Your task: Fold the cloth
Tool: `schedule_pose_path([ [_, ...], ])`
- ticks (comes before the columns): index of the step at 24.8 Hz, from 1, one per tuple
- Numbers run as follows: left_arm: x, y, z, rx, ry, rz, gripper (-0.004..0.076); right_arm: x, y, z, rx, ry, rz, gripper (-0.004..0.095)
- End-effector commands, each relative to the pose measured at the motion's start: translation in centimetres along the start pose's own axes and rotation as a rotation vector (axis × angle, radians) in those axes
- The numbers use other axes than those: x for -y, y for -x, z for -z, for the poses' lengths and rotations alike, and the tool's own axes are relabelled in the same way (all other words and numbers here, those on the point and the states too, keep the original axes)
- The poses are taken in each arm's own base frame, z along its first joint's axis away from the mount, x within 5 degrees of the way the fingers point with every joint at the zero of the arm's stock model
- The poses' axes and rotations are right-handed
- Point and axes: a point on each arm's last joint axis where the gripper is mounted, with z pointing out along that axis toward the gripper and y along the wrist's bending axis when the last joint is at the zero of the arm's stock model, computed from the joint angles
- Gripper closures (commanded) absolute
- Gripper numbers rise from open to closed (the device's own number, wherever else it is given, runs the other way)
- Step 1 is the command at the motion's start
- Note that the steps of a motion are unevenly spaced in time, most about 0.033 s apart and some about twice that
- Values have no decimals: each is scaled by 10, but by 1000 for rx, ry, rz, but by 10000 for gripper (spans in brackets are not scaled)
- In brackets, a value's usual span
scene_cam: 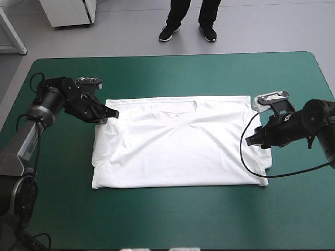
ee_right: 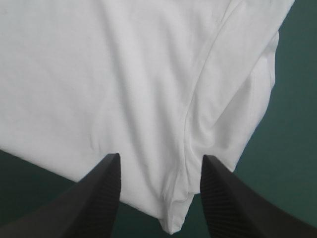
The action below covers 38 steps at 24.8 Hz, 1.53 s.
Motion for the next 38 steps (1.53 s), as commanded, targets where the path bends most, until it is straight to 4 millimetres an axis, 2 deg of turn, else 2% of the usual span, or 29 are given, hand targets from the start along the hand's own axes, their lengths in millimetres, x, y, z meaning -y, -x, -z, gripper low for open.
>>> schedule_pose_path([
  [1, 28, 7, 13, 59, -41, -60, 733, -3, 6, 15, 67, -11, 13, 441],
  [2, 38, 8, 1, 32, -54, -83, 733, -4, 6, 15, 65, -10, 13, 441],
  [4, 43, 9, -14, 5, -61, -94, 733, -4, 5, 15, 61, -9, 13, 441],
  [8, 40, 11, -54, -66, -61, -84, 733, -5, 4, 15, 51, -4, 15, 445],
  [11, 38, 11, -65, -94, -61, -79, 732, -5, 4, 15, 51, -4, 15, 445],
  [12, 39, 11, -62, -96, -64, -90, 727, -4, 4, 15, 51, -5, 16, 445],
  [14, 42, 13, -47, -108, -74, -118, 667, -3, 6, 17, 56, -26, 27, 445],
  [15, 44, 15, -34, -109, -78, -134, 573, -2, 8, 21, 67, -38, 34, 445],
  [19, 50, 19, -4, -62, -81, -158, 359, -2, 15, 31, 104, -63, 50, 444],
  [22, 52, 17, 16, -32, -70, -174, 262, -2, 19, 36, 126, -72, 54, 443],
  [27, 55, 5, 67, 66, -25, -201, 250, 8, 21, 27, 89, -141, 22, 441],
  [31, 60, -4, 100, 151, -20, -214, 250, 16, 27, 4, 31, -128, 0, 390],
  [35, 63, -10, 120, 217, -15, -222, 250, 26, 34, -25, -26, -134, -4, 367],
  [38, 63, -12, 124, 229, -15, -223, 250, 37, 37, -44, -58, -167, -4, 367],
])
